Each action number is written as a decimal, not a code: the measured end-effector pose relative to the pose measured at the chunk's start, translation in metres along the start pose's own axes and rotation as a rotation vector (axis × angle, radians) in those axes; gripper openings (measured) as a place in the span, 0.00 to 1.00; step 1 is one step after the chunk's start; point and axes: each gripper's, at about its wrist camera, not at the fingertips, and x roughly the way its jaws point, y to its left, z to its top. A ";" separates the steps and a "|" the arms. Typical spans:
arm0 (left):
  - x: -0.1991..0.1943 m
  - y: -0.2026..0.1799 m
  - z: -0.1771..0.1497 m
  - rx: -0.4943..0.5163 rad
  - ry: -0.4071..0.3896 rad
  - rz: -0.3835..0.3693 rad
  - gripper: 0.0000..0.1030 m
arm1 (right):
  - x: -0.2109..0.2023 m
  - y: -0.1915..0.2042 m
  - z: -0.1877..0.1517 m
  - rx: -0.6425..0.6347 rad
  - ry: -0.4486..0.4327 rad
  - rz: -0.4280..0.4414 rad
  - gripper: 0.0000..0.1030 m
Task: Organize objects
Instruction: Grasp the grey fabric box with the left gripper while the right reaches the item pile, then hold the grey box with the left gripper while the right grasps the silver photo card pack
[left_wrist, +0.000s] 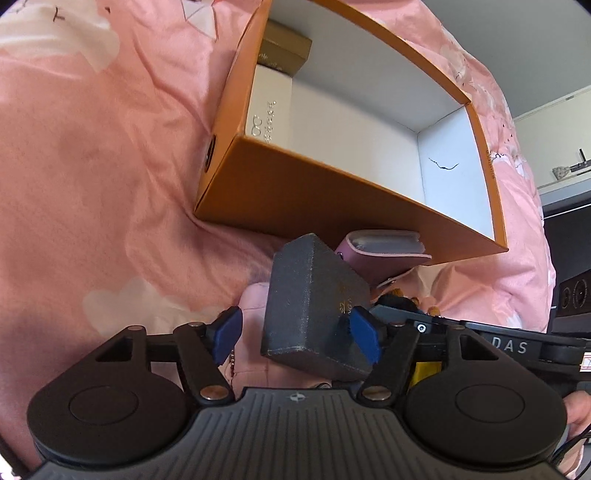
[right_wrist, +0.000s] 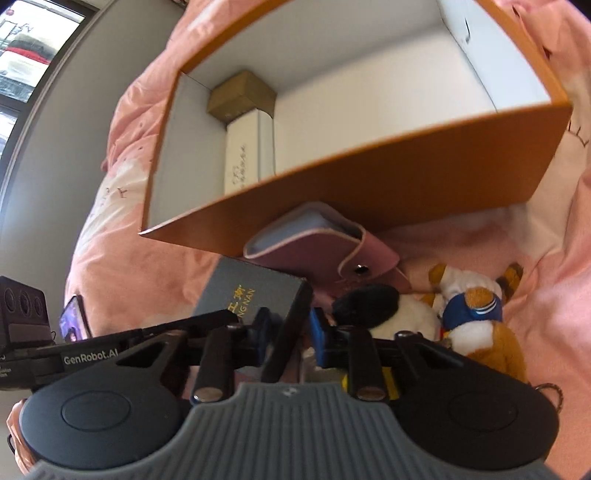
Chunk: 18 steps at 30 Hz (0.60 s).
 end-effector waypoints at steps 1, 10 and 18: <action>0.001 0.002 0.000 -0.011 0.005 -0.008 0.74 | 0.002 -0.001 0.000 0.004 0.001 0.002 0.17; -0.015 -0.002 -0.004 0.005 -0.029 -0.031 0.47 | 0.002 0.004 0.000 -0.033 0.003 -0.011 0.18; -0.061 -0.017 -0.011 0.116 -0.154 0.098 0.44 | -0.021 0.030 -0.007 -0.151 -0.048 -0.035 0.20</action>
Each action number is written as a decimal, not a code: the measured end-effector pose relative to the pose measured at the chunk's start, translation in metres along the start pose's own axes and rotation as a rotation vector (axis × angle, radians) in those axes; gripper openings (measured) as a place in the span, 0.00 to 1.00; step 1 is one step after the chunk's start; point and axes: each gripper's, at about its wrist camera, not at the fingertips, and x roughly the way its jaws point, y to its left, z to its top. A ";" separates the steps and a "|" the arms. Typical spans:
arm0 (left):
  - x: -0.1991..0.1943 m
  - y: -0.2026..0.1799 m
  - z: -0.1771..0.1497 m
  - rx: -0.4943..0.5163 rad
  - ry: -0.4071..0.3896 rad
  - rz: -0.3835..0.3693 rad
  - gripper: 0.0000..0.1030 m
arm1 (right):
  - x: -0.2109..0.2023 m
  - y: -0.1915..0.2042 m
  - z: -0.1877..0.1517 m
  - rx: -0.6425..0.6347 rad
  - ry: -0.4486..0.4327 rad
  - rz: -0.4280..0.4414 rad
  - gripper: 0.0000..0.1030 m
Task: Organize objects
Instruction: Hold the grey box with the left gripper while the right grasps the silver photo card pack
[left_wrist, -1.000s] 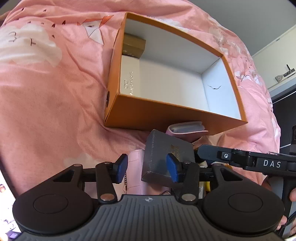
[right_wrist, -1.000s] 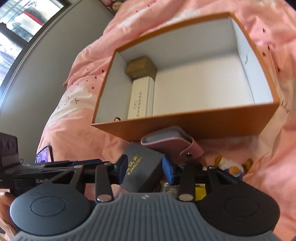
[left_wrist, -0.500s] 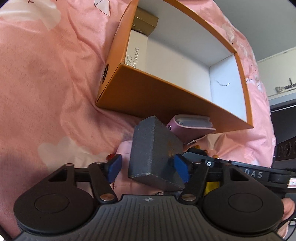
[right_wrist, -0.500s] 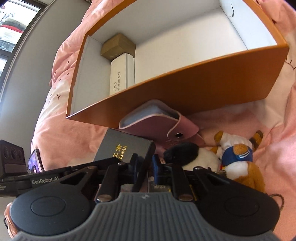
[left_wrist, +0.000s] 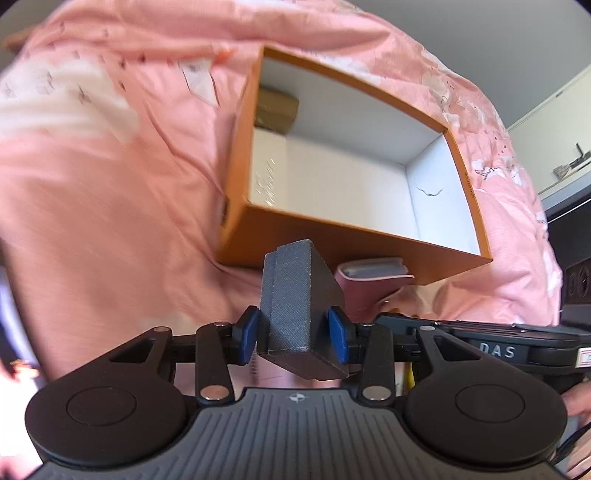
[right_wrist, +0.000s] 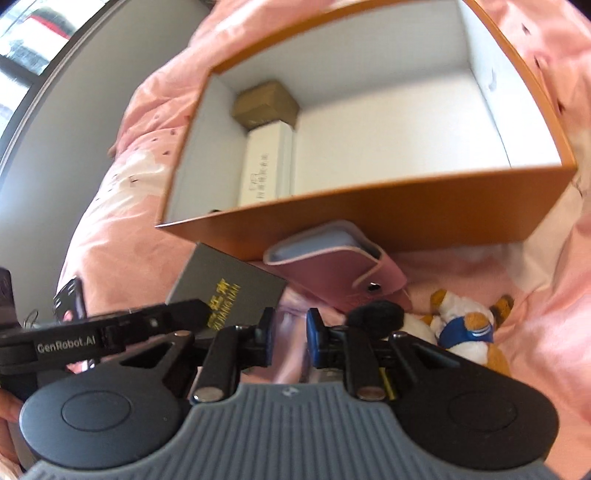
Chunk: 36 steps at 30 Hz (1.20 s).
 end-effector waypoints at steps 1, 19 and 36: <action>-0.004 0.000 0.000 0.009 -0.003 0.018 0.44 | -0.001 0.005 0.000 -0.019 0.007 0.012 0.20; -0.024 0.005 -0.015 0.024 -0.048 0.017 0.44 | -0.016 0.034 -0.015 -0.156 0.068 -0.151 0.39; -0.016 -0.011 -0.025 0.057 -0.020 -0.015 0.44 | -0.013 0.010 -0.037 -0.066 0.129 -0.158 0.25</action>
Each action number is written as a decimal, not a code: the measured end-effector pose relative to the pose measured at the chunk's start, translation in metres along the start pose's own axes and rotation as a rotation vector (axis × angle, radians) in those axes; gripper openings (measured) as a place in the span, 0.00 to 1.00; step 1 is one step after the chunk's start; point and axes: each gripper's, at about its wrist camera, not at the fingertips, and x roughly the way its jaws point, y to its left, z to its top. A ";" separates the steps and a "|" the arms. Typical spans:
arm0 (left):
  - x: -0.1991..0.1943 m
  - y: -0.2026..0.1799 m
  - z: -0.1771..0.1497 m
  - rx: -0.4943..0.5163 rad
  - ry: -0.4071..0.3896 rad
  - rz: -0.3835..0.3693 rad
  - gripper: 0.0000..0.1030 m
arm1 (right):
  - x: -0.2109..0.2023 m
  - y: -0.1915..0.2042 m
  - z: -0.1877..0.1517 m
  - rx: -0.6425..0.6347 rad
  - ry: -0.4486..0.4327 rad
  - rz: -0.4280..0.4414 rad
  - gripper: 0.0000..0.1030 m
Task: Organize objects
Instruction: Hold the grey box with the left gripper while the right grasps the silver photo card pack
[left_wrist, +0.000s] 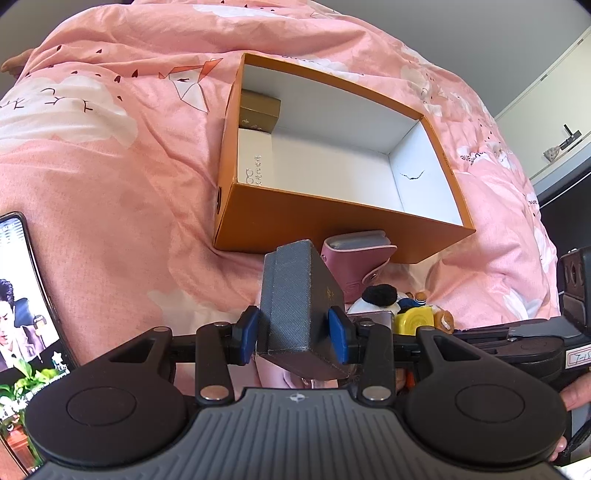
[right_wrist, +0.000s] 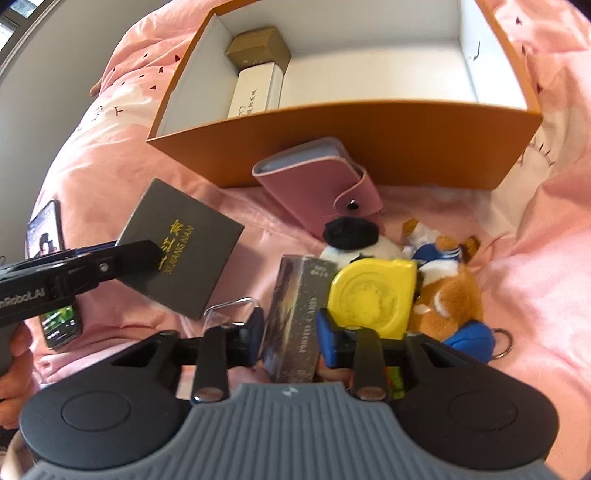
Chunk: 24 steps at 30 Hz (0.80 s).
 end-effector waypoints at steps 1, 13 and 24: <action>-0.001 0.000 0.000 0.000 -0.003 0.001 0.44 | -0.001 0.002 0.000 -0.007 -0.007 0.002 0.23; -0.010 0.003 0.002 -0.014 -0.037 -0.012 0.44 | 0.006 -0.001 0.005 -0.001 -0.036 -0.003 0.24; -0.002 -0.003 0.000 0.007 -0.003 -0.019 0.44 | 0.025 0.013 -0.005 -0.082 0.029 -0.063 0.45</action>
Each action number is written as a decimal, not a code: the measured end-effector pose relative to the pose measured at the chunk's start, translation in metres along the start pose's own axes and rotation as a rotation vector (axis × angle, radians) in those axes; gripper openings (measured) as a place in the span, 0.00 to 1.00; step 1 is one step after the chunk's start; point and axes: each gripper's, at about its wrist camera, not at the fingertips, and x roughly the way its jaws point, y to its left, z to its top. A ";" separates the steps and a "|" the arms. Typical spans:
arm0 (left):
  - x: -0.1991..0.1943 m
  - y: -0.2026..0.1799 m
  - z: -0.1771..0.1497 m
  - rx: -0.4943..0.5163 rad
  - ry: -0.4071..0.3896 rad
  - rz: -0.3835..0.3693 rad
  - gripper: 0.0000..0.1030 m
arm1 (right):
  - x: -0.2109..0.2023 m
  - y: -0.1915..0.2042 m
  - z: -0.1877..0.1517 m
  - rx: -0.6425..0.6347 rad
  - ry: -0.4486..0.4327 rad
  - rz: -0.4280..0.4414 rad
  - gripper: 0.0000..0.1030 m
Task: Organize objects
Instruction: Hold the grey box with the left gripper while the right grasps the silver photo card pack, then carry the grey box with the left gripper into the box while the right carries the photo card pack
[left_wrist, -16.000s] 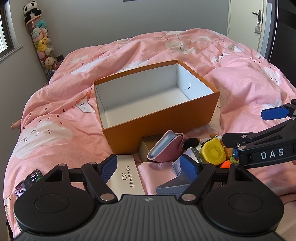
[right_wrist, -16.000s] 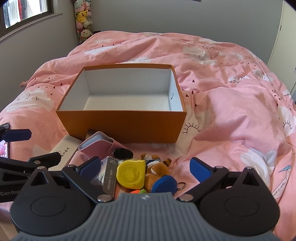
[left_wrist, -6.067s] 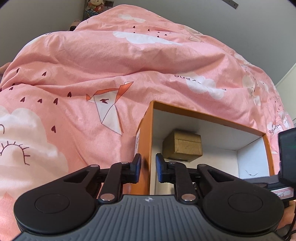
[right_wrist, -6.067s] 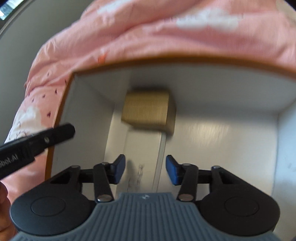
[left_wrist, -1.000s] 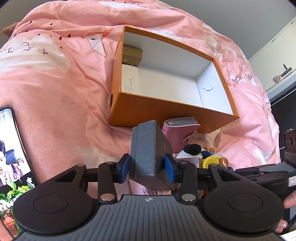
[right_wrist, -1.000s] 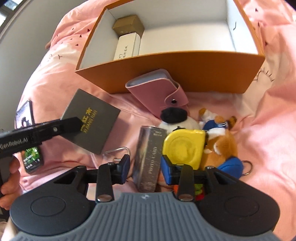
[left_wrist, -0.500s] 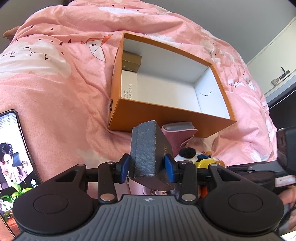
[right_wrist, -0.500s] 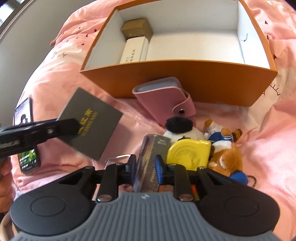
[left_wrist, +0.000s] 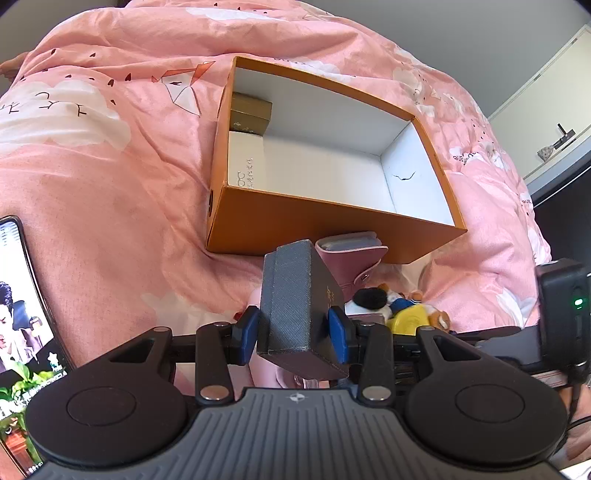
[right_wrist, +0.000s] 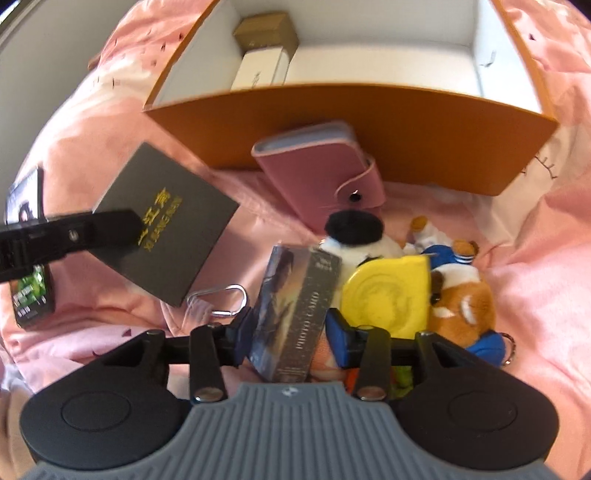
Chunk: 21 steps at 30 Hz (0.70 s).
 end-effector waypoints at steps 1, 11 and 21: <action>0.000 0.000 -0.001 0.000 -0.002 0.001 0.44 | 0.003 0.001 0.000 0.001 0.004 -0.001 0.45; 0.000 -0.009 -0.001 0.027 -0.014 -0.005 0.44 | 0.000 -0.008 0.001 0.034 -0.023 0.036 0.28; -0.018 -0.031 0.015 0.052 -0.108 -0.060 0.44 | -0.050 -0.007 0.003 0.000 -0.133 0.061 0.24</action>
